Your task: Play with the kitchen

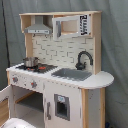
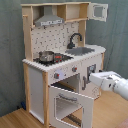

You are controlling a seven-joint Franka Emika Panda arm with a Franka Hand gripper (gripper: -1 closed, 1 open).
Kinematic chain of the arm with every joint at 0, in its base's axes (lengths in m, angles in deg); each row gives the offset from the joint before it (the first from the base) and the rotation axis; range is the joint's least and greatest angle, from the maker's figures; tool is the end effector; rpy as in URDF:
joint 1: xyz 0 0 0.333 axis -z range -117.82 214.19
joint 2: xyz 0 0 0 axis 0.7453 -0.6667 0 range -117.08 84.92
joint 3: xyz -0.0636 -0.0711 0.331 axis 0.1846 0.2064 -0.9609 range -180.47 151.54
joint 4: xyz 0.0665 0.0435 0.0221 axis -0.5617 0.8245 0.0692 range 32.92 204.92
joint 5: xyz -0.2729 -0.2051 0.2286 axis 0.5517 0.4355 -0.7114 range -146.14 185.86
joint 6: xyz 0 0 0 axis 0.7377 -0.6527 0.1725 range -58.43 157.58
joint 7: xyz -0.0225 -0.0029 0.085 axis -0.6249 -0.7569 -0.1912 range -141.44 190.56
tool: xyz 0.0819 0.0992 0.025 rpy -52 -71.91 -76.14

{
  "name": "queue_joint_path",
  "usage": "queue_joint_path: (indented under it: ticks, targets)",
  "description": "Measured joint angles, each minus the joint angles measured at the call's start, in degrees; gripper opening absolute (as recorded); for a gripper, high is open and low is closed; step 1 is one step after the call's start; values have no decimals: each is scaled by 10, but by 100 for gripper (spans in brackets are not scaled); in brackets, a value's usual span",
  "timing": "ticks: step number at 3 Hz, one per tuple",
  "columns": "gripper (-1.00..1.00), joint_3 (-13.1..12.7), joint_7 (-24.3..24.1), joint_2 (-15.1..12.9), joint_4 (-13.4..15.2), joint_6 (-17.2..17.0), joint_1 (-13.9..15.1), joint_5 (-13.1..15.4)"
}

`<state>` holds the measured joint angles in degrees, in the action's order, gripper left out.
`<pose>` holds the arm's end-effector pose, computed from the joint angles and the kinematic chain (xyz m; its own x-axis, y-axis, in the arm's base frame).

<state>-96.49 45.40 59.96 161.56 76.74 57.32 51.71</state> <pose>0.0972 0.5128 0.4226 0.1802 0.8047 -0.5657 -0.0621 0.5833 0.8099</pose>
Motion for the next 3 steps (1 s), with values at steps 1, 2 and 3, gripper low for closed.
queue_joint_path:
  ticks: [1, 2, 3]
  targets:
    - [100, 44, 17, 16, 27, -22, -30, 0]
    - [100, 75, 24, 35, 42, -60, -50, 0]
    - [100, 85, -5, 55, 54, -102, -50, 0]
